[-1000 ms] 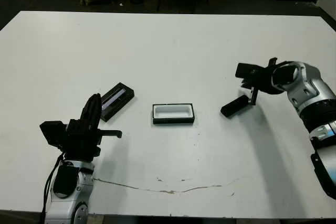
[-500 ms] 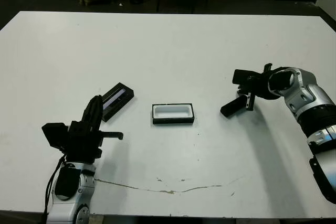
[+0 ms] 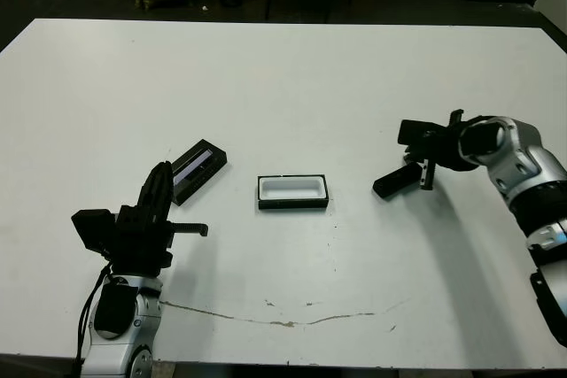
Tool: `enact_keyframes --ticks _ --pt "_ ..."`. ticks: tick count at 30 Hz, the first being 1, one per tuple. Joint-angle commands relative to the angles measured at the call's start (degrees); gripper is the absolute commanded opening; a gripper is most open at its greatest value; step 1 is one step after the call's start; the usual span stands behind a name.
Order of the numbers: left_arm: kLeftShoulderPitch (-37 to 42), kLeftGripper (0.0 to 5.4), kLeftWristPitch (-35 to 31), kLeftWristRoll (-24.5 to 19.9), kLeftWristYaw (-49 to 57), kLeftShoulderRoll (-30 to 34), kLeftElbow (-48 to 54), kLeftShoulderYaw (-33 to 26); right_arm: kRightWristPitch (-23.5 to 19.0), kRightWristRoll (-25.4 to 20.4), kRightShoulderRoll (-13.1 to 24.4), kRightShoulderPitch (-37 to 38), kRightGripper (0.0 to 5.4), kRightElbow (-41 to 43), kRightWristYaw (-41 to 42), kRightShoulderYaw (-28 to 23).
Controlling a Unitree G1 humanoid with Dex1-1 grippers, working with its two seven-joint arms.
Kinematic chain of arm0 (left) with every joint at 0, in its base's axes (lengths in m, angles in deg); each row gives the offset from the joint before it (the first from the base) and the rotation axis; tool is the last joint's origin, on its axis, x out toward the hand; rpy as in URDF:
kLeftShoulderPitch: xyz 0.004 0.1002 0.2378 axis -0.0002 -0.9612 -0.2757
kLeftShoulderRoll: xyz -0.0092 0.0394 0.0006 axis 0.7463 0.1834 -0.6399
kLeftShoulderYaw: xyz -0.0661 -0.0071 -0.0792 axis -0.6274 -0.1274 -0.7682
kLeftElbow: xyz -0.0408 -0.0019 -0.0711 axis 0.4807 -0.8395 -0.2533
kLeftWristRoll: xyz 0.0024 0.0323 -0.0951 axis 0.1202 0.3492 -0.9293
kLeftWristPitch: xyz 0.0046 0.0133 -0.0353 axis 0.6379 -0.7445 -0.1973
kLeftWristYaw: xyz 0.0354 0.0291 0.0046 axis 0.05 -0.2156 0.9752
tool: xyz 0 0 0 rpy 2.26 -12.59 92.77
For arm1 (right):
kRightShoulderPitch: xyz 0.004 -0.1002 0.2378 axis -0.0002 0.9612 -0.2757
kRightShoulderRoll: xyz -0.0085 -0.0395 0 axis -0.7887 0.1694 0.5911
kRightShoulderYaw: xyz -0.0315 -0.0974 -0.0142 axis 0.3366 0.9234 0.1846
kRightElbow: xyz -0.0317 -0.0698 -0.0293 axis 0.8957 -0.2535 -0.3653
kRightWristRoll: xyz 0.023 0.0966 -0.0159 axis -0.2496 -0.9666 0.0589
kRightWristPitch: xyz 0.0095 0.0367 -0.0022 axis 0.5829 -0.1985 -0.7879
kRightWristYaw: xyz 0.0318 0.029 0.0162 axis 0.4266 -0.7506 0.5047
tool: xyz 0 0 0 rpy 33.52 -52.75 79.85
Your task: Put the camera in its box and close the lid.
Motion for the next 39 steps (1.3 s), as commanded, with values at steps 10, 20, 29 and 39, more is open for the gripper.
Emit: enact_keyframes --ticks 10,20,29,39 --pt "-0.11 0.01 -0.16 -2.0 -1.46 -0.03 -1.46 -0.41 -4.44 -2.38 4.75 10.04 0.0 11.68 3.9 -2.12" --pt "0.15 0.01 1.38 -1.33 -1.59 -0.17 -2.47 -0.43 -6.23 -4.89 6.55 15.11 0.0 20.2 6.81 -2.72" --pt "0.1 0.01 2.46 -1.77 -1.93 -0.42 -3.08 -0.5 -6.15 -7.52 9.33 19.26 0.0 26.22 9.31 -3.52" --pt "-0.26 0.01 2.56 -2.23 -2.01 -0.58 -2.75 -0.3 -9.52 -11.56 13.93 23.2 0.0 34.18 14.13 -5.52"
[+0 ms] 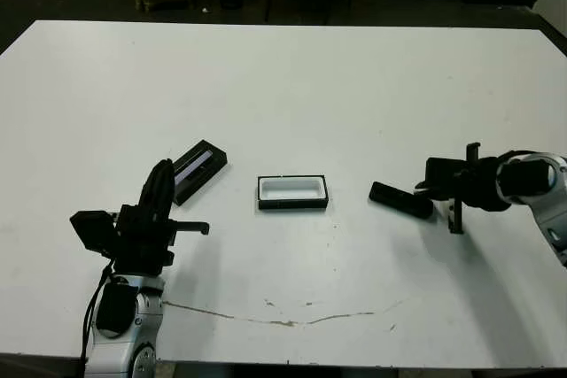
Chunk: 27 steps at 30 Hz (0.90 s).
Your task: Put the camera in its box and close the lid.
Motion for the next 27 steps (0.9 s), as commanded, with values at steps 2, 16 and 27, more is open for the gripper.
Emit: enact_keyframes --ticks 2,16,27 --pt "-0.83 0.01 -0.16 -0.12 -0.01 -0.02 -0.7 -0.11 -5.64 -1.76 2.56 3.68 0.0 5.51 3.8 -0.48" --pt "-1.37 0.01 -0.14 0.72 0.65 -0.55 -0.37 0.33 -13.92 -7.74 5.24 6.93 0.0 17.76 8.7 -1.94" --pt "-1.3 0.01 0.47 0.14 0.04 -0.58 -1.05 0.25 -10.58 -3.69 6.3 9.36 0.0 16.41 -1.27 -3.73"
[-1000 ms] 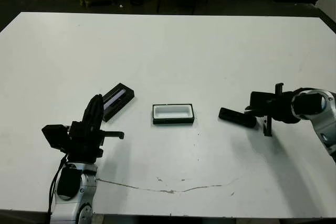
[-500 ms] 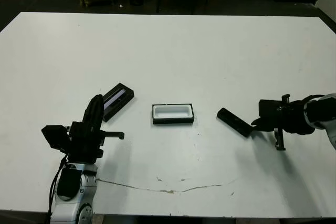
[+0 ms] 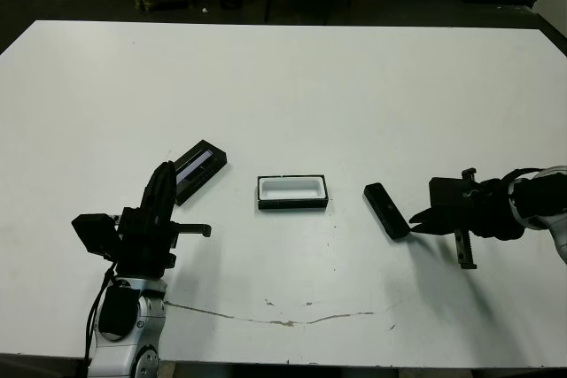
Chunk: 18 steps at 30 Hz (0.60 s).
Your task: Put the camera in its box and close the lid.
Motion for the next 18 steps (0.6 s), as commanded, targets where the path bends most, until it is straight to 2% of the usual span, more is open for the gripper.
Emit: enact_keyframes --ticks 1,4,7,12,15,17,18 --pt "-0.7 0.01 -0.3 0.05 -0.11 0.34 -0.81 -0.16 3.37 4.49 2.01 1.35 0.0 -2.75 -5.36 -0.76" --pt "-0.42 0.01 0.75 0.19 -0.62 0.46 -1.63 -0.39 6.4 7.43 3.22 1.85 0.0 -5.54 -9.04 -1.56" --pt "-0.17 0.01 1.69 0.0 -1.15 0.38 -2.41 -0.42 7.38 10.51 4.78 1.89 0.0 -6.98 -10.01 -1.01" --pt "-0.68 0.01 0.49 0.12 -0.58 0.24 -1.53 -0.14 7.5 15.97 7.7 1.57 0.0 -3.55 -9.23 -0.44" --pt "-0.82 0.01 0.74 0.48 -0.46 0.19 -1.57 -0.13 7.33 12.08 7.02 3.48 0.0 -0.69 -10.72 -5.59" --pt "-0.91 0.01 0.62 0.31 -0.58 0.24 -1.52 -0.11 5.9 6.37 4.23 6.49 0.0 4.01 -13.16 -12.1" --pt "-0.91 0.01 0.69 0.3 -0.64 0.26 -1.63 -0.09 4.09 2.53 1.7 8.53 0.0 8.09 -14.79 -16.14"
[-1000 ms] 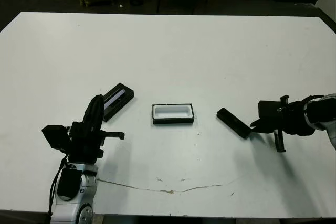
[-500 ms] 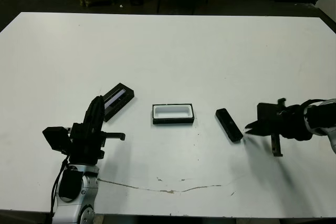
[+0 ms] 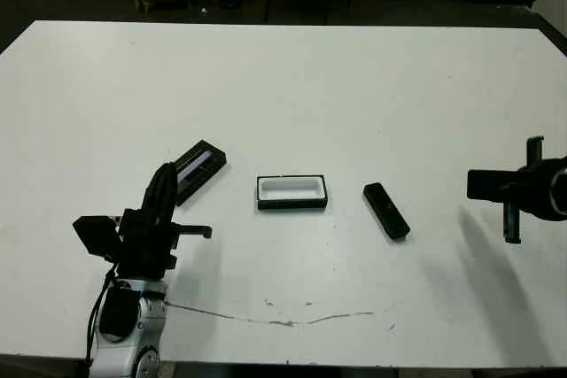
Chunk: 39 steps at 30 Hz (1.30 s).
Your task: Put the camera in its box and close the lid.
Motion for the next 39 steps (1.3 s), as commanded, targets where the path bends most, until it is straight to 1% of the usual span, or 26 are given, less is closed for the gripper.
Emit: enact_keyframes --ticks 1,2,3,5,6,7,9,12,13,16,17,19,20,22,25,27,31,37,39 --pt "-0.6 0.01 -0.46 0.31 0.12 0.3 -0.89 -0.01 -5.87 -9.95 -7.06 6.54 0.0 11.55 -4.66 -10.73" --pt "-0.53 0.01 -0.35 0.36 0.05 0.31 -1.08 0.04 -9.19 -14.03 -10.56 8.36 0.0 16.19 -6.7 -13.95" --pt "-0.5 0.01 -0.44 0.29 0.0 0.32 -1.13 0.1 -11.6 -18.52 -14.06 9.86 0.0 19.45 -8.45 -16.53" --pt "-0.52 0.01 -0.16 0.37 0.0 0.21 -1.26 0.25 -16.98 -27.16 -21.08 12.84 0.0 25.22 -12.49 -20.16" --pt "-0.73 0.01 -0.48 0.42 0.24 0.14 -0.9 0.38 -19.1 -30.29 -24.07 14.49 0.0 28.13 -14.8 -21.16" --pt "-0.97 0.01 -0.96 0.48 0.46 0.18 -0.41 0.5 -19.98 -32.43 -26.72 16.27 0.0 30.58 -16.99 -21.57" --pt "-1.13 0.01 -1.25 0.44 0.41 0.42 -0.09 0.6 -20.08 -34.32 -29.88 18.91 0.0 33.37 -20.32 -21.33" --pt "-1.15 0.01 -0.03 1.14 0.29 0.52 -0.77 0.63 -18.17 -33.32 -33.02 22.84 0.0 34.59 -24.65 -19.37" --pt "-1.12 0.01 0.31 1.22 0.18 0.51 -1.06 0.61 -17.76 -32.35 -33.83 24.17 0.0 34.87 -26.14 -18.34" --pt "-1.22 0.01 -0.04 0.4 0.01 0.29 -1.03 0.63 -16.15 -30.18 -35.48 27.28 0.0 35.07 -29.29 -15.24" --pt "-1.33 0.01 -0.13 0.24 -0.01 0.26 -0.87 0.69 -16.64 -29.68 -35.86 28.23 0.0 35.48 -30.31 -14.19" --pt "-1.67 0.01 -0.26 0.52 0.24 0.23 -0.43 0.94 -19.43 -27.65 -35.62 30.05 0.0 37.8 -32.86 -11.71" --pt "-1.73 0.0 -0.24 0.46 0.14 0.29 -0.43 0.96 -20.3 -26.66 -35.47 30.83 0.09 38.89 -33.91 -10.64" --pt "-1.93 0.0 -0.97 -0.1 0.0 0.37 -0.09 1.01 -20.18 -24.89 -35.78 32.41 0.33 39.76 -35.48 -8.71" --pt "-1.83 0.0 -0.41 -0.02 -0.17 0.3 -0.56 0.96 -18.55 -24.09 -36.89 33.89 0.95 38.91 -36.68 -7.06" --pt "-1.78 0.0 -0.61 -0.18 -0.19 0.26 -0.48 0.94 -18.34 -23.99 -37.03 34.42 1.35 38.46 -36.72 -6.36" --pt "-1.36 0.0 0.18 -0.46 -1.0 0.32 -1.21 0.79 -18.85 -24.1 -36.34 34.28 2.24 37.73 -35.79 -5.39" --pt "-1.48 0.0 -0.43 -0.98 -1.3 0.34 -1.05 0.62 -21.46 -23.99 -35.83 33.42 3.57 37.81 -35.96 -4.36" --pt "-1.58 0.0 -0.45 -0.77 -1.14 0.43 -0.98 0.63 -21.73 -23.72 -35.21 32.91 4.01 37.64 -35.67 -4.11"
